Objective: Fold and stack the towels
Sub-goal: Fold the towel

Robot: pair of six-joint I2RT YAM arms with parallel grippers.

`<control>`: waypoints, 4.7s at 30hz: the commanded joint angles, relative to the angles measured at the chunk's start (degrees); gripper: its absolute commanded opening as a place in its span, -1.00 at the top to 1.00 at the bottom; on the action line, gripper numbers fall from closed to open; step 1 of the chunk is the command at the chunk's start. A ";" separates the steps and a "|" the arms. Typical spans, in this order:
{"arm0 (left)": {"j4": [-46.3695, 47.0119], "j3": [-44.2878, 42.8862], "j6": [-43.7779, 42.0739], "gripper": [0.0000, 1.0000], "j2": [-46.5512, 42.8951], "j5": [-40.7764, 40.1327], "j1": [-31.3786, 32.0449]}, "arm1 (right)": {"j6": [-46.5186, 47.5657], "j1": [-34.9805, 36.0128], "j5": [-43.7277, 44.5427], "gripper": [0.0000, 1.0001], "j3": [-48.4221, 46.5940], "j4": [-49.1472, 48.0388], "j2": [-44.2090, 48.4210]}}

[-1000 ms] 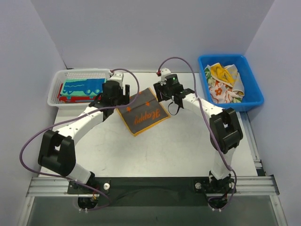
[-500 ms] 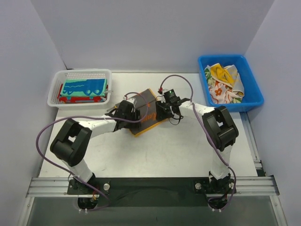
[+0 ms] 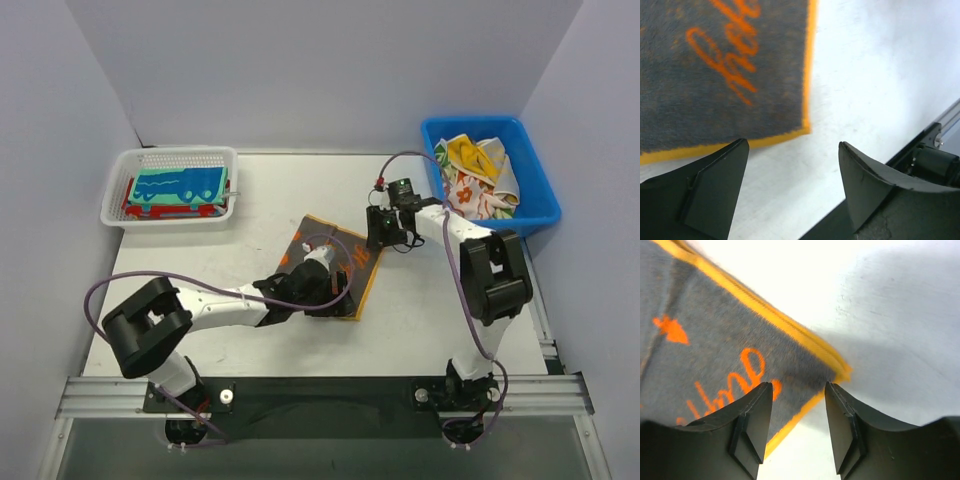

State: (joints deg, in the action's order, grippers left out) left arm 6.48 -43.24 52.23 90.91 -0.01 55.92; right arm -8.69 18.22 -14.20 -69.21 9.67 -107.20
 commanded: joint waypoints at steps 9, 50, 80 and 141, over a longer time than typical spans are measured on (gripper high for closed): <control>-16.86 0.61 -12.31 -0.34 -20.25 -14.51 -11.34 | -8.61 12.71 -7.15 0.06 8.73 2.37 17.90; -21.60 10.72 -9.34 -0.31 -28.77 -1.83 -27.26 | -6.87 33.01 5.14 0.21 2.42 2.99 12.47; -12.81 19.08 -2.57 -0.93 -26.76 11.60 -39.14 | -4.32 41.29 10.43 1.00 -1.82 -0.08 2.41; -25.29 -8.52 -16.01 0.74 -10.05 -0.78 -26.39 | -42.72 22.12 -10.24 0.97 14.63 -43.15 -0.20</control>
State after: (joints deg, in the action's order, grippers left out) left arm -17.19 -48.80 38.39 82.17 0.16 29.17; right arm -46.94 40.53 -23.66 -52.64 -26.98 -106.26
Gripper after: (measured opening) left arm 0.140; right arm 0.036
